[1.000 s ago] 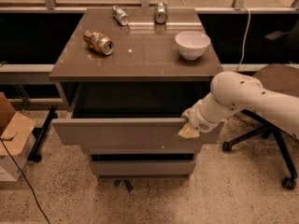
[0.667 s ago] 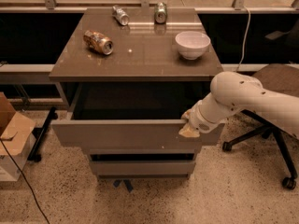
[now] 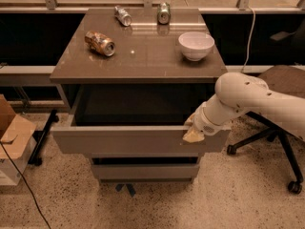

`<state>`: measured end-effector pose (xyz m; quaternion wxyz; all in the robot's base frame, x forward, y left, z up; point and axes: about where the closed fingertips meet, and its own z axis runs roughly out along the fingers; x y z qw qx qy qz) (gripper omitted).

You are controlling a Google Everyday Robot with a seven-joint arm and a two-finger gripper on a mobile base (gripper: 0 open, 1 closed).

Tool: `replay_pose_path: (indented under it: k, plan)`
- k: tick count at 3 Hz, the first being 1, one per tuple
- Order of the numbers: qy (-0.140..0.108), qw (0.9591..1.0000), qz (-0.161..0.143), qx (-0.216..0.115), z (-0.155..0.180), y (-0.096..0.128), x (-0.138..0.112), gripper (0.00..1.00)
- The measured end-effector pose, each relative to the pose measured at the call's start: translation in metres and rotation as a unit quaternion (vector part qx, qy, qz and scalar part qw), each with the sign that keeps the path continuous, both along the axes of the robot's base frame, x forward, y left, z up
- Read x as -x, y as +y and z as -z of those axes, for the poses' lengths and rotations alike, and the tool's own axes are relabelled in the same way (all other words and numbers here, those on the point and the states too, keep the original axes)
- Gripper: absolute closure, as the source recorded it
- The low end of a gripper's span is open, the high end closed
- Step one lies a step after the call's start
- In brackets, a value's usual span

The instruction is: Open top drawer

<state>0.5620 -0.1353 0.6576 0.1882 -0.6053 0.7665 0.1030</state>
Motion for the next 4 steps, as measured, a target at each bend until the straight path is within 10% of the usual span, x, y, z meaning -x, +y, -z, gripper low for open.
replay_pose_path:
  k: [2, 4]
  plan:
    - [0.012, 0.9998, -0.013, 0.002, 0.005, 0.001, 0.011, 0.14]
    - [0.034, 0.9993, -0.016, -0.001, 0.01, -0.002, 0.034, 0.0]
